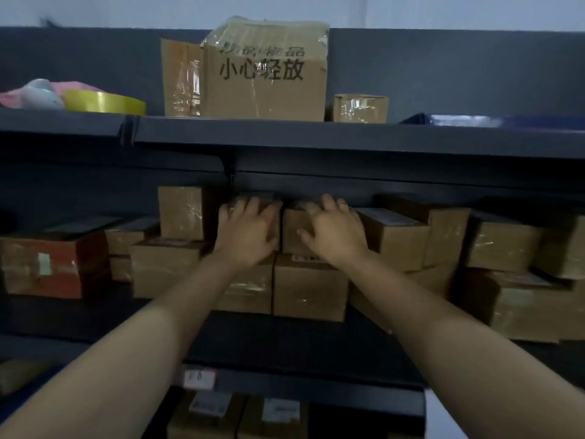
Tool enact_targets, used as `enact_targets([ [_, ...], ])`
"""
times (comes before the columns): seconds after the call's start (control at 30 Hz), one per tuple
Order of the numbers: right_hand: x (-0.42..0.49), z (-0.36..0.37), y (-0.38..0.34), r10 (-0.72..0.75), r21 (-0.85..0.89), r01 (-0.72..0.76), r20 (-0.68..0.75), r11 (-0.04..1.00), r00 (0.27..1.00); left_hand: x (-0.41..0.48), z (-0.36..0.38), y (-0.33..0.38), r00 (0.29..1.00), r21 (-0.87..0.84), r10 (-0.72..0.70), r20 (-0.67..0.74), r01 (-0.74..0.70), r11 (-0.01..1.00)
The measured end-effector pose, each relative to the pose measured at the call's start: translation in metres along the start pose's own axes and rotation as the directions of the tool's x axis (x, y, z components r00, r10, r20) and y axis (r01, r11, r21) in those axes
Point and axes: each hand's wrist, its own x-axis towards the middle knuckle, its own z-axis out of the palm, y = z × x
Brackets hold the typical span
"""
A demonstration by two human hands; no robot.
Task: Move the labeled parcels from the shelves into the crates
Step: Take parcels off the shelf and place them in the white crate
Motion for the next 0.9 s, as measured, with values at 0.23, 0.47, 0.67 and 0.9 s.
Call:
enact_targets([
  [0.23, 0.037, 0.029, -0.018, 0.227, -0.068, -0.220, 0.125, 0.973, 0.966, 0.039, 0.030, -0.024, 0.977, -0.174, -0.158, 0.145, 0.182, 0.968],
  [0.47, 0.007, 0.033, -0.023, 0.138, 0.041, -0.132, -0.209, 0.990, 0.968, 0.011, 0.039, -0.024, 0.982, -0.267, -0.129, -0.135, 0.090, 0.959],
  [0.67, 0.004, 0.042, -0.012, 0.432, 0.606, -0.134, -0.379, 0.784, 0.818, 0.001, 0.032, -0.024, 0.902, -0.523, -0.287, -0.322, 0.083, 0.848],
  [0.9, 0.024, 0.025, -0.008, 0.661, 0.778, -0.432, 0.029, 0.456, 0.749, 0.018, 0.024, -0.019, 0.850, -0.664, -0.479, -0.219, 0.230, 0.712],
])
